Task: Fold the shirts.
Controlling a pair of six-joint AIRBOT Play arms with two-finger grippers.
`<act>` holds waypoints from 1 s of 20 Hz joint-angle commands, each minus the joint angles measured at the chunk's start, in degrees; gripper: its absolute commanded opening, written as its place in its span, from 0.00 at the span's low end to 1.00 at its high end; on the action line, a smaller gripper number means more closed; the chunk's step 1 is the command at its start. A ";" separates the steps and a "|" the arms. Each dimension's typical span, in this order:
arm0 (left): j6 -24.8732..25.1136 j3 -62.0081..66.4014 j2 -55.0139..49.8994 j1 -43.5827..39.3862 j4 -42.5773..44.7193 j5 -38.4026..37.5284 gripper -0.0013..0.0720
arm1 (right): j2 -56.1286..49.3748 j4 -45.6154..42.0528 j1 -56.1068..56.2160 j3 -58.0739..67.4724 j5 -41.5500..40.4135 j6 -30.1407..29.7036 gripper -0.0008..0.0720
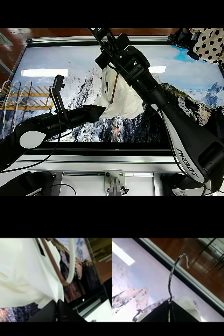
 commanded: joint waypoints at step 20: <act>-0.20 2.93 0.72 12.20 -2.38 9.55 0.10 | 0.98 -5.29 0.02 0.00 -1.46 1.95 0.11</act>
